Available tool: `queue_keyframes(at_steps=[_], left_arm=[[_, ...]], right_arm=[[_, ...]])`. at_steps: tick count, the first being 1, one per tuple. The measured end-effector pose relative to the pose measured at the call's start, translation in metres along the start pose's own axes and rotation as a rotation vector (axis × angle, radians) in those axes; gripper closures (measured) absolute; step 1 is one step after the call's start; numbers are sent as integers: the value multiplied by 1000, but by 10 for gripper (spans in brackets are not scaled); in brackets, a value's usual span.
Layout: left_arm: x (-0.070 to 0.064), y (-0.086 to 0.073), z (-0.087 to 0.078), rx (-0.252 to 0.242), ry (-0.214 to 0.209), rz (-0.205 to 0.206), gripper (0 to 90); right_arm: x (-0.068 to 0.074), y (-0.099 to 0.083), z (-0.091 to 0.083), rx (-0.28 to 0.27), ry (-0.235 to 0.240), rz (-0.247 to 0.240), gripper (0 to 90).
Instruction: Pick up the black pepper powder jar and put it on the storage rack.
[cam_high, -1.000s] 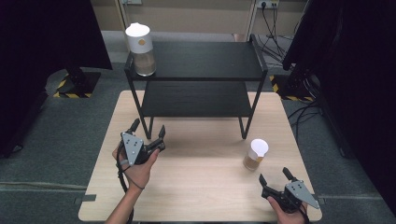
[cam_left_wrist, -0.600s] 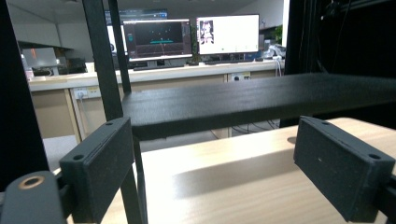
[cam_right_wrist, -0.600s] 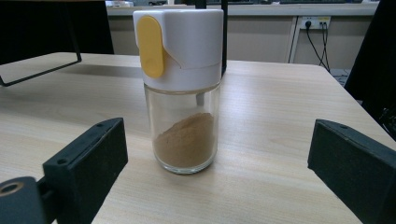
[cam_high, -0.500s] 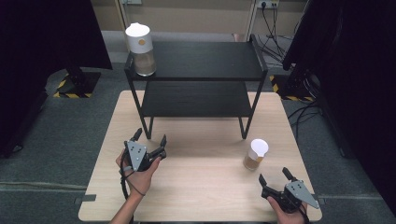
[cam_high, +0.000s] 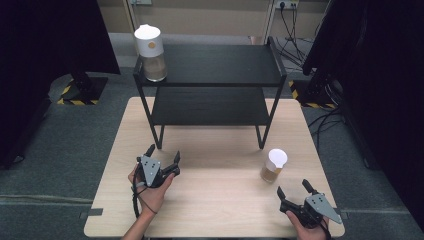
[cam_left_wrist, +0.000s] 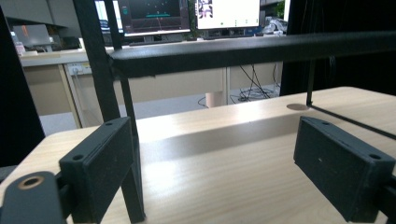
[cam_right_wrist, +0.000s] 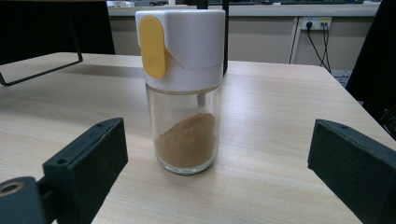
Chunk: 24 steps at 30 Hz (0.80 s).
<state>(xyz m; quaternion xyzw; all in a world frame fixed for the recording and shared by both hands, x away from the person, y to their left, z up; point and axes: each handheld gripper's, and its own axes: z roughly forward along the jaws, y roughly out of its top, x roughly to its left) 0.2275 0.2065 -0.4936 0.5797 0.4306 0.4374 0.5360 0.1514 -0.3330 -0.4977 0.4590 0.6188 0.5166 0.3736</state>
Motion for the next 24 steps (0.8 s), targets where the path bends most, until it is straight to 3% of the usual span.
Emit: queue_keyframes(at_steps=[14, 24], left_arm=[[-2, -16, 8, 82, -20, -16, 119], [-3, -19, 9, 89, -22, -27, 115]], right_arm=[[-1, 0, 0, -2, 2, 5, 52], [-1, 0, 0, -3, 4, 5, 51]])
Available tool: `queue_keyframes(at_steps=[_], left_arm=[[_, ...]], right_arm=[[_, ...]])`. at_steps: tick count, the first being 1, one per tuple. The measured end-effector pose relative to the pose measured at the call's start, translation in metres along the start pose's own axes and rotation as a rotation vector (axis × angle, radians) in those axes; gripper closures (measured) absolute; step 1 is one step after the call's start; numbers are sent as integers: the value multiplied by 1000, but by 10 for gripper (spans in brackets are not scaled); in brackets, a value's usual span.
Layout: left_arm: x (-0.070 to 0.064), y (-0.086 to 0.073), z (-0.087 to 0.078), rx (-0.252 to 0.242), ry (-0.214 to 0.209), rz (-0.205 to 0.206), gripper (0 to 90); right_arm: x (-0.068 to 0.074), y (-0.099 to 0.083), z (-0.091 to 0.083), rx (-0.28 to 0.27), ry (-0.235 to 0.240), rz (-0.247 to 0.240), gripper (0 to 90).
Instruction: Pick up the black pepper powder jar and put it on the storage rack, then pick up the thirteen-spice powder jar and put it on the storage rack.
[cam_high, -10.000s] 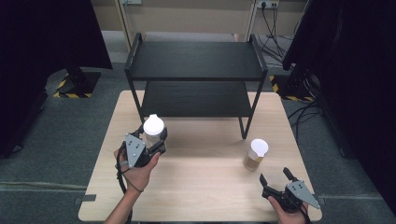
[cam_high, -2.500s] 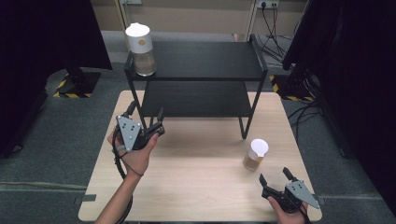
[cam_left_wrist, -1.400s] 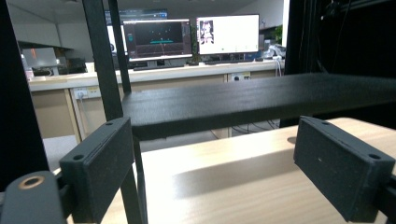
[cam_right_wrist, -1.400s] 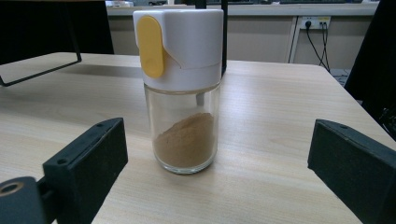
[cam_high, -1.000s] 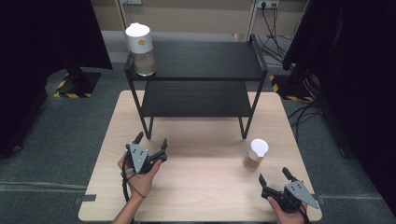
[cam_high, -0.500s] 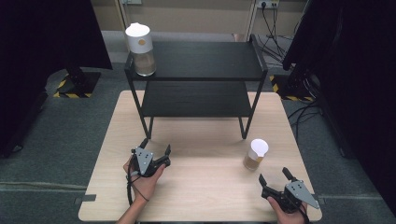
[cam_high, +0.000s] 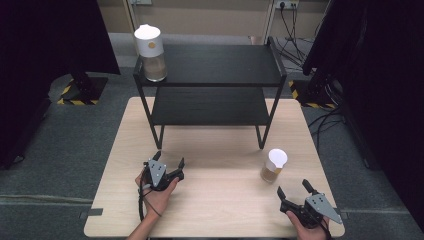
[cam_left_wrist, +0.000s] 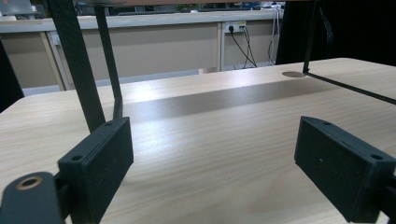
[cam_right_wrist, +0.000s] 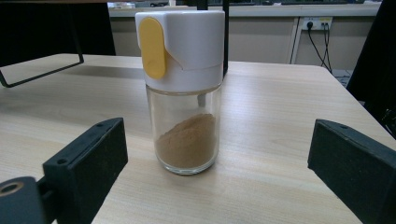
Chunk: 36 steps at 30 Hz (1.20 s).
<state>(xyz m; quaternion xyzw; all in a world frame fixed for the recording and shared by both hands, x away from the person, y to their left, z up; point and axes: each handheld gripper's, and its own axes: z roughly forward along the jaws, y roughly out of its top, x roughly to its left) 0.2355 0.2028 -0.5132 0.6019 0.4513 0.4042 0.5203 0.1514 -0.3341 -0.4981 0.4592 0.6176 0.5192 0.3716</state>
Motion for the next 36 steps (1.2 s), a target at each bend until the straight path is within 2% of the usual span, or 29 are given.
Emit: queue_keyframes(at_steps=[9, 20, 36], left_arm=[[2, 0, 0, 1, -2, -18, 114], [2, 0, 0, -2, -6, -8, 114], [2, 0, 0, 0, -9, 1, 114]], right_arm=[[-1, 0, 0, -1, 0, 5, 51], [0, -1, -1, -5, -5, 10, 50], [-1, 5, 5, -2, 14, 16, 49]])
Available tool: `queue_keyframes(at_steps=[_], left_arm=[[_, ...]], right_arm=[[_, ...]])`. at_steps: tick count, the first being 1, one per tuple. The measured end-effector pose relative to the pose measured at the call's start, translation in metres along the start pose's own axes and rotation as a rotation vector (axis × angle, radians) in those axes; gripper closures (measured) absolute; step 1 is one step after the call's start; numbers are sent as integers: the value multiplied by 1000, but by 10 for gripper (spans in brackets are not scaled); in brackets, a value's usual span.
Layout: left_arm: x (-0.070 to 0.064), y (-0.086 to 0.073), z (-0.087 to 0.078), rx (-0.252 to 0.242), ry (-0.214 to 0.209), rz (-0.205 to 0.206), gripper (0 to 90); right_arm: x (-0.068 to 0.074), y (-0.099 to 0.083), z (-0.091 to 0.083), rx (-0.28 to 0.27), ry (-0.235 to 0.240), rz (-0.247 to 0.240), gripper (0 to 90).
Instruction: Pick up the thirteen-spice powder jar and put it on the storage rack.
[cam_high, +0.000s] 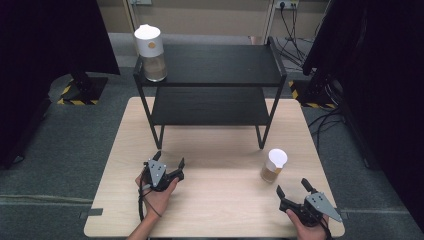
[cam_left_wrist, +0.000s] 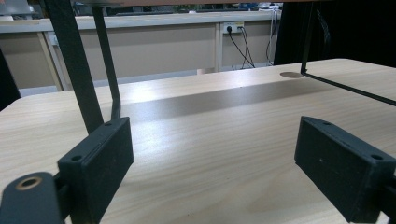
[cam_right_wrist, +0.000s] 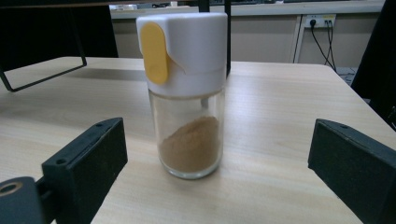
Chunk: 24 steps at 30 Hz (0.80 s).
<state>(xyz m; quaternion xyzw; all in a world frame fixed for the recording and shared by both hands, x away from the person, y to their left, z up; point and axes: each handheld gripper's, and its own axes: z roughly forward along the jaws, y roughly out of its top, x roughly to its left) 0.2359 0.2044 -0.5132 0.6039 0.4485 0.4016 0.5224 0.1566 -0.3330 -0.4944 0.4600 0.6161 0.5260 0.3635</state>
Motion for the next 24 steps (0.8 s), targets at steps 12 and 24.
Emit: queue_keyframes(at_steps=[12, 24], left_arm=[[1, 0, 0, 0, -3, -2, 113], [0, 0, 0, -1, -5, 5, 114]], right_arm=[[12, 22, 28, -18, 25, -31, 76], [19, 36, 60, 11, -3, -54, 183]])
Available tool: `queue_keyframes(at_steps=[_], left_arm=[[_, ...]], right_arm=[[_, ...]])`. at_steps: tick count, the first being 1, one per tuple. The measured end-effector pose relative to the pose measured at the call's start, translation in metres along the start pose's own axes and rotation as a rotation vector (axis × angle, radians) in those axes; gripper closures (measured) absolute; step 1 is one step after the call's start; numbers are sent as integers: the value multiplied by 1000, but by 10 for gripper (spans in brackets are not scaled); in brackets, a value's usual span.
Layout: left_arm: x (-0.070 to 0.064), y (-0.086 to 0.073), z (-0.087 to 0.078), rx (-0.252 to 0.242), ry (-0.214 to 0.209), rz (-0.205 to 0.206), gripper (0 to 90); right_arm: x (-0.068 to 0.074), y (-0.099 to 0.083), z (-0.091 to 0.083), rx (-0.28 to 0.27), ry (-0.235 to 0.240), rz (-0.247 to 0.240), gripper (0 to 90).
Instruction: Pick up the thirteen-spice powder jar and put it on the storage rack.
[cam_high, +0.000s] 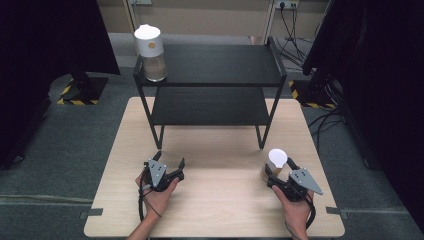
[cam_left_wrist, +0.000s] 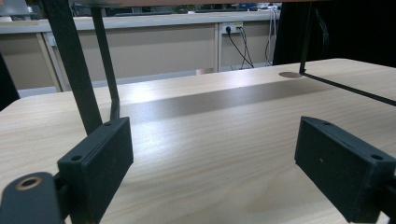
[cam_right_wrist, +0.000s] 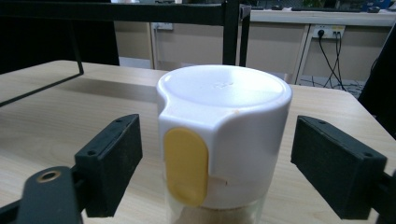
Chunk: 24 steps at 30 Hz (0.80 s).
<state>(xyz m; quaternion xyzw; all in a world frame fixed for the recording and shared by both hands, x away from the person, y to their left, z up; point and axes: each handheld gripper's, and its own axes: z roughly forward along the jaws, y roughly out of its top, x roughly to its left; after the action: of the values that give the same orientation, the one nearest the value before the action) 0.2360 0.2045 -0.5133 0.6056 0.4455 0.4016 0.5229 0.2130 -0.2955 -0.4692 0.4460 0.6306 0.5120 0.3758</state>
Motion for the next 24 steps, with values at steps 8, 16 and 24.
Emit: queue_keyframes(at_steps=[8, 16, 24], left_arm=[[-1, 0, 0, 0, -3, 6, 113], [-2, 0, 0, 4, -5, 0, 114], [-2, 1, 0, 4, -6, 8, 113]], right_arm=[[0, 2, 7, 5, -5, -8, 284], [2, 0, 6, -2, -8, -11, 307], [4, 2, -1, -29, 28, 2, 308]])
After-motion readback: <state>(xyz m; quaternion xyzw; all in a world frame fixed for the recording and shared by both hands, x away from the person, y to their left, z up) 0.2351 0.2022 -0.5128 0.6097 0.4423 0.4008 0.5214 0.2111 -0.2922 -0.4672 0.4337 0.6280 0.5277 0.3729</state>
